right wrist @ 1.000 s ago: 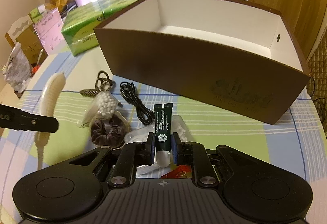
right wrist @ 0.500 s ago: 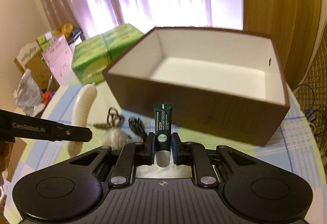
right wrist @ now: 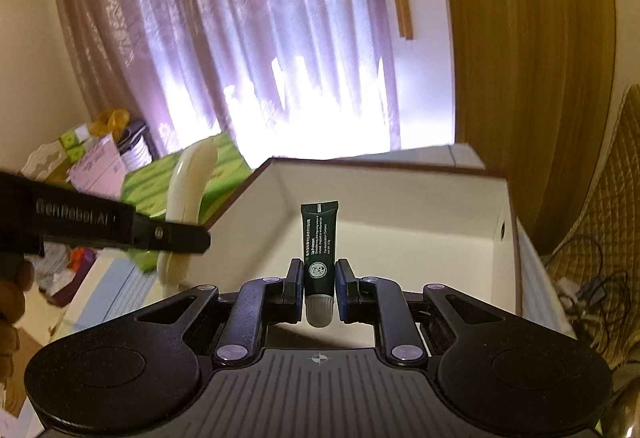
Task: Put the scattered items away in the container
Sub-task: 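Carry both items over the brown box while the left tool opens to drop the wand, then open the right tool to drop the green tube into the box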
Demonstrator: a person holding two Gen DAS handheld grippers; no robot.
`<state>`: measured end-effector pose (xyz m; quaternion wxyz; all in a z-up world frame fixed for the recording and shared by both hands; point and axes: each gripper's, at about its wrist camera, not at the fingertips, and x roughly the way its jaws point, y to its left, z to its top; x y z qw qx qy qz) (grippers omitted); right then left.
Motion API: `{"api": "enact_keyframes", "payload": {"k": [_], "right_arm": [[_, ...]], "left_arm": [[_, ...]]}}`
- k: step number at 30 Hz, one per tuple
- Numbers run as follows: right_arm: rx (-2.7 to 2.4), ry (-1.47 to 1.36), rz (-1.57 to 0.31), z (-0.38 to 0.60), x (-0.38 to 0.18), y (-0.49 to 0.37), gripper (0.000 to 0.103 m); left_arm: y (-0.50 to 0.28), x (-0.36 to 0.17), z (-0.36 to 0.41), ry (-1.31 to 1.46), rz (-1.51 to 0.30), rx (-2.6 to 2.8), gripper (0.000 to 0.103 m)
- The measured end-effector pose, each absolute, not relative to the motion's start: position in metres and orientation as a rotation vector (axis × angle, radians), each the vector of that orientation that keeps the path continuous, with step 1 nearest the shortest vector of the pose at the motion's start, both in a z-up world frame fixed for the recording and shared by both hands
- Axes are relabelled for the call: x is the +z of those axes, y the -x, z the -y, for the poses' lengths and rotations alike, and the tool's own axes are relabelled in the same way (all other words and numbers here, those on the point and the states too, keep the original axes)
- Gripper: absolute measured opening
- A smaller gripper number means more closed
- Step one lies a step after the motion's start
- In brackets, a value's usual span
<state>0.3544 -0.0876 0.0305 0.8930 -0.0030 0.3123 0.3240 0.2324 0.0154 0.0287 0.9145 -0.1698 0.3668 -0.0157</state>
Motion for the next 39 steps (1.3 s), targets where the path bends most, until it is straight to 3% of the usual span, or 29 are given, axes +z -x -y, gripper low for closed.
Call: {"api": "enact_keyframes", "payload": {"k": [8, 16, 24, 33, 39], "right_arm": [[0.622, 0.057, -0.686, 0.083, 0.015, -0.411, 0.019], [0.567, 0.056, -0.853, 0.081, -0.029, -0.447, 0.019], [0.555, 0.076, -0.974, 0.084, -0.055, -0.454, 0.019], [0.562, 0.075, -1.016, 0.084, -0.058, -0.454, 0.019], [0.588, 0.153, -1.036, 0.072, -0.056, -0.455, 0.019]], "left_arm": [[-0.314, 0.026, -0.004, 0.269, -0.749, -0.014, 0.012], [-0.381, -0.040, 0.015, 0.222, -0.919, -0.015, 0.013], [-0.396, -0.104, 0.014, 0.264, -1.105, 0.012, 0.013], [-0.397, -0.108, 0.014, 0.246, -1.155, 0.013, 0.013], [-0.389, -0.098, 0.015, 0.174, -1.144, 0.037, 0.030]]}}
